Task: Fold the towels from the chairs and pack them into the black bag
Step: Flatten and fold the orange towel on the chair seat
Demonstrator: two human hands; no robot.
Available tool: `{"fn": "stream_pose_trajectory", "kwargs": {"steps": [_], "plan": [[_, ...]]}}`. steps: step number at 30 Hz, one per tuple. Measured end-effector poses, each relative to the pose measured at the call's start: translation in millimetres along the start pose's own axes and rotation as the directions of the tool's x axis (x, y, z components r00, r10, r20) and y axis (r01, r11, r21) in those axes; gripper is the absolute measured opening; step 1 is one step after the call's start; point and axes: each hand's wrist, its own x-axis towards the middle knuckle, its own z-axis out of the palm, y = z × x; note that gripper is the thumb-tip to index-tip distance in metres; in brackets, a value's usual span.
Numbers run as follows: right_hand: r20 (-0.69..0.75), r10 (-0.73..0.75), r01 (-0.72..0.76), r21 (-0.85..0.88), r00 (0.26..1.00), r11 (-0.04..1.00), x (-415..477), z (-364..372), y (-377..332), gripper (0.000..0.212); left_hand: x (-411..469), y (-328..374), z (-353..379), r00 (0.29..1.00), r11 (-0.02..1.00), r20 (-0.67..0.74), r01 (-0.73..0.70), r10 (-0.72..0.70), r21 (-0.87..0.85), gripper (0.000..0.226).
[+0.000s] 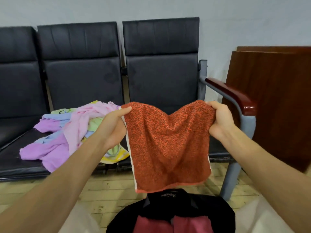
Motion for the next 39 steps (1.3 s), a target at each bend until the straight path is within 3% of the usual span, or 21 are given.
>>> {"fn": "stream_pose_trajectory", "kwargs": {"steps": [4,8,12,17,20,23,25,28,30,33,35,39], "plan": [[-0.014,-0.127,0.127,0.001,0.992,0.992,-12.3,24.0,-51.0,0.016,-1.8,45.9,26.4,0.982,0.973,-0.057,-0.170,0.181,0.155,0.022],[-0.114,-0.287,0.285,-0.032,0.951,0.958,-22.2,32.6,-92.9,0.014,-9.2,84.9,41.9,0.929,0.870,-0.119,-0.274,0.349,0.411,0.019],[-0.144,-0.370,0.348,-0.158,0.918,0.924,-31.5,27.3,-117.3,0.020,-18.2,112.3,39.5,0.866,0.730,-0.148,-0.297,0.477,0.615,0.021],[-0.052,-0.423,0.366,-0.415,0.905,0.833,-34.5,16.6,-121.7,0.033,-26.1,126.7,39.5,0.844,0.569,-0.097,-0.267,0.528,0.778,0.024],[-0.017,-0.445,0.383,-0.482,0.895,0.788,-38.8,14.1,-123.4,0.013,-25.8,129.8,38.5,0.844,0.558,-0.132,-0.219,0.520,0.801,0.023],[0.014,-0.452,0.392,-0.519,0.892,0.760,-39.4,12.7,-124.5,0.021,-26.0,128.1,37.4,0.852,0.649,-0.223,-0.167,0.474,0.742,0.020],[0.076,-0.492,0.438,-0.587,0.867,0.681,-41.1,13.8,-124.8,0.012,-26.3,127.0,37.3,0.866,0.779,-0.311,-0.132,0.392,0.613,0.016],[0.153,-0.526,0.451,-0.736,0.837,0.504,-40.0,12.3,-124.3,0.019,-25.8,127.8,36.4,0.878,0.906,-0.390,-0.106,0.279,0.409,0.009],[0.186,-0.515,0.399,-0.851,0.837,0.341,-43.0,10.7,-125.3,0.020,-25.7,127.8,36.1,0.877,0.894,-0.394,-0.084,0.276,0.440,0.011],[0.208,-0.493,0.345,-0.916,0.845,0.204,-40.2,6.3,-125.7,0.022,-24.7,124.8,33.0,0.869,0.735,-0.329,-0.058,0.370,0.675,0.016],[0.177,-0.488,0.329,-0.912,0.855,0.247,-38.8,6.8,-126.5,0.018,-26.4,123.2,30.8,0.862,0.602,-0.271,-0.048,0.428,0.797,0.020],[0.014,-0.303,0.243,-0.632,0.953,0.736,-45.1,12.3,-131.1,0.021,-30.9,120.1,28.6,0.831,0.399,-0.202,-0.027,0.519,0.916,0.020]]}}
